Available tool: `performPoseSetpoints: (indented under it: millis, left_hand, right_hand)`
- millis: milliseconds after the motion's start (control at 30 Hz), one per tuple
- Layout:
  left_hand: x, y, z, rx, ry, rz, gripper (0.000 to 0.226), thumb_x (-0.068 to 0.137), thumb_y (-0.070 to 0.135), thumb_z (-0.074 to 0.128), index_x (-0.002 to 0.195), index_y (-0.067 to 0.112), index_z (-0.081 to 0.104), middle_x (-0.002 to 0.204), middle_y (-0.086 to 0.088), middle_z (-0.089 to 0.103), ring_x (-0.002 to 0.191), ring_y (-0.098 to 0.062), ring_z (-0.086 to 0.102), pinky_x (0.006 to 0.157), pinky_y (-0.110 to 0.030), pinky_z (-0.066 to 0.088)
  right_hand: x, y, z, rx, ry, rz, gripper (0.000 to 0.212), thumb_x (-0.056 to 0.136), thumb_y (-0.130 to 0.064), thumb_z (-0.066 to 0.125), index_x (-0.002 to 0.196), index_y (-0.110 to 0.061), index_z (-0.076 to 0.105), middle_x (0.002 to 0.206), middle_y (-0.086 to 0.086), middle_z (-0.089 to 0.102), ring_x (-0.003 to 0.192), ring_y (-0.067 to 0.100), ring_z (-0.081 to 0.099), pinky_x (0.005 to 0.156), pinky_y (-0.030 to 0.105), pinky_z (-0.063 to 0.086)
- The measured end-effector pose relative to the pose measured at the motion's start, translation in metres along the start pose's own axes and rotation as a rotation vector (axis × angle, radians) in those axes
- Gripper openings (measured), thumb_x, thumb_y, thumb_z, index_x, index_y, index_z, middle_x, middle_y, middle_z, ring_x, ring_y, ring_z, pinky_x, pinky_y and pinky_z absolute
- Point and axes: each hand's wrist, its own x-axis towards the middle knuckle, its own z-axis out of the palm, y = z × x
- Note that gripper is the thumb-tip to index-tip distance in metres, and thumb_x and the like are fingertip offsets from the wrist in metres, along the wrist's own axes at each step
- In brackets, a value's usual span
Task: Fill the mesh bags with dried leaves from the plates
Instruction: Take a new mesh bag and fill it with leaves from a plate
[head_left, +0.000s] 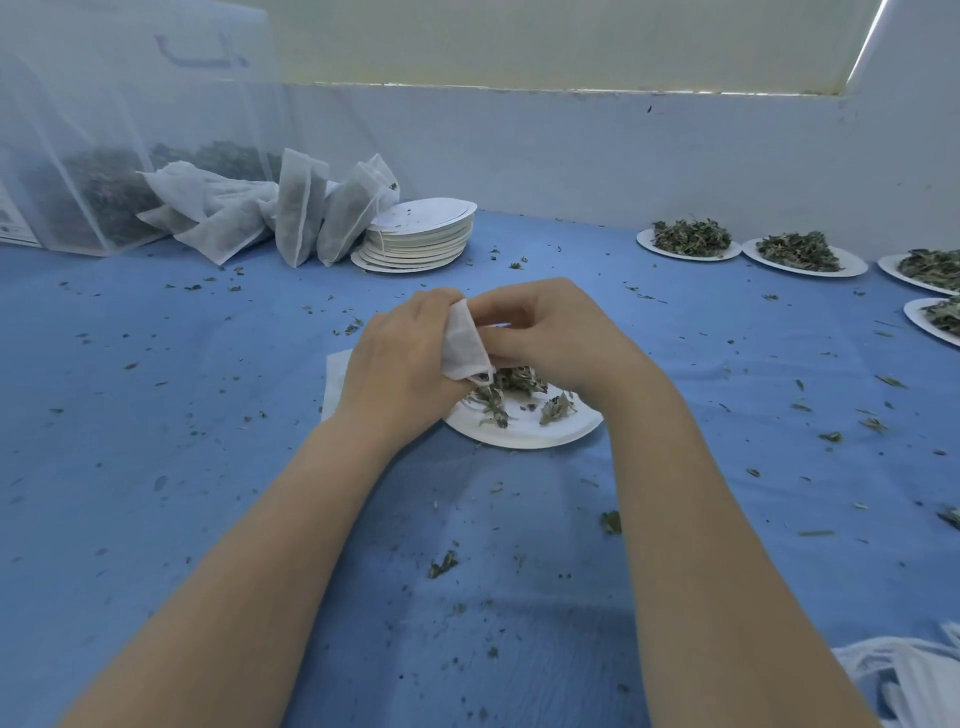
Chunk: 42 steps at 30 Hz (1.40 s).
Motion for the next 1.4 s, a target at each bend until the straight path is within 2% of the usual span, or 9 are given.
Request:
performPoseSetpoints:
  millis: [167, 333, 533, 733, 900, 1067, 1233, 1333, 1400]
  left_hand:
    - [0.001, -0.005, -0.002, 0.066, -0.019, -0.028, 0.054, 0.073, 0.021, 0.071, 0.121, 0.008, 0.052, 0.115, -0.012, 0.059, 0.102, -0.034, 0.053, 0.082, -0.036, 0.034]
    - [0.001, -0.006, -0.003, 0.102, -0.04, -0.039, 0.054, 0.073, 0.017, 0.07, 0.123, 0.007, 0.05, 0.115, -0.013, 0.058, 0.103, -0.035, 0.052, 0.086, -0.037, 0.032]
    - [0.0, -0.008, -0.001, 0.076, -0.04, -0.037, 0.051, 0.073, 0.016, 0.07, 0.12, 0.007, 0.052, 0.111, -0.013, 0.059, 0.1, -0.035, 0.053, 0.085, -0.039, 0.033]
    - [0.0, -0.008, -0.002, 0.068, -0.044, -0.033, 0.048, 0.072, 0.016, 0.069, 0.117, 0.008, 0.052, 0.108, -0.012, 0.06, 0.096, -0.035, 0.053, 0.084, -0.039, 0.033]
    - [0.0, -0.008, -0.003, 0.1, -0.064, -0.001, 0.051, 0.071, 0.015, 0.072, 0.117, 0.007, 0.053, 0.107, -0.013, 0.06, 0.095, -0.035, 0.054, 0.084, -0.039, 0.033]
    - [0.0, -0.005, 0.0, 0.082, -0.058, -0.01, 0.052, 0.072, 0.019, 0.071, 0.119, 0.009, 0.052, 0.111, -0.011, 0.06, 0.099, -0.034, 0.053, 0.087, -0.038, 0.032]
    - [-0.002, 0.004, 0.001, 0.0, -0.029, 0.05, 0.052, 0.068, 0.016, 0.075, 0.115, 0.003, 0.056, 0.104, -0.015, 0.063, 0.092, -0.035, 0.057, 0.08, -0.037, 0.035]
    - [-0.004, 0.008, 0.001, -0.038, -0.019, 0.055, 0.053, 0.065, 0.011, 0.077, 0.113, -0.003, 0.058, 0.101, -0.017, 0.063, 0.088, -0.035, 0.059, 0.073, -0.031, 0.034]
    - [-0.003, 0.006, 0.0, -0.048, 0.004, 0.023, 0.055, 0.067, 0.013, 0.075, 0.117, 0.001, 0.056, 0.108, -0.014, 0.062, 0.096, -0.033, 0.057, 0.075, -0.029, 0.033]
  right_hand:
    - [0.003, 0.009, -0.003, -0.088, 0.336, 0.08, 0.025, 0.084, -0.007, 0.058, 0.09, -0.026, 0.073, 0.089, -0.009, 0.071, 0.076, 0.012, 0.065, 0.067, 0.02, 0.053]
    - [0.001, 0.021, -0.002, -0.607, 0.111, 0.341, 0.041, 0.078, -0.025, 0.067, 0.116, -0.011, 0.063, 0.114, 0.006, 0.064, 0.105, 0.021, 0.057, 0.081, 0.03, 0.047]
    - [0.004, 0.03, 0.002, -0.519, 0.202, 0.31, 0.007, 0.081, -0.02, 0.072, 0.087, -0.017, 0.07, 0.084, 0.006, 0.065, 0.084, 0.019, 0.059, 0.067, 0.024, 0.046]
    - [0.0, 0.027, -0.009, -0.367, 0.267, 0.263, 0.02, 0.078, -0.015, 0.075, 0.098, -0.012, 0.073, 0.091, 0.011, 0.072, 0.083, 0.022, 0.067, 0.077, 0.027, 0.053]
    - [0.0, 0.015, -0.02, -0.249, 0.364, 0.133, 0.011, 0.075, -0.013, 0.077, 0.079, -0.023, 0.073, 0.062, -0.014, 0.062, 0.062, 0.004, 0.061, 0.053, 0.006, 0.044]
    - [0.002, 0.003, -0.016, -0.294, 0.235, 0.044, 0.018, 0.071, -0.016, 0.08, 0.086, -0.024, 0.076, 0.058, -0.021, 0.057, 0.054, -0.009, 0.052, 0.05, 0.002, 0.04]
    - [0.007, -0.005, 0.001, -0.423, 0.092, -0.037, 0.011, 0.079, -0.013, 0.068, 0.085, -0.014, 0.076, 0.067, 0.011, 0.062, 0.051, 0.01, 0.037, 0.044, 0.014, 0.031]
    - [0.008, -0.007, 0.007, -0.43, 0.056, -0.057, 0.01, 0.08, -0.011, 0.064, 0.082, -0.01, 0.073, 0.054, -0.003, 0.048, 0.047, 0.007, 0.04, 0.04, 0.012, 0.029]
    - [0.005, -0.007, 0.004, -0.316, 0.012, -0.057, 0.011, 0.08, -0.012, 0.067, 0.086, -0.016, 0.074, 0.061, -0.007, 0.061, 0.056, 0.003, 0.053, 0.045, 0.008, 0.035]
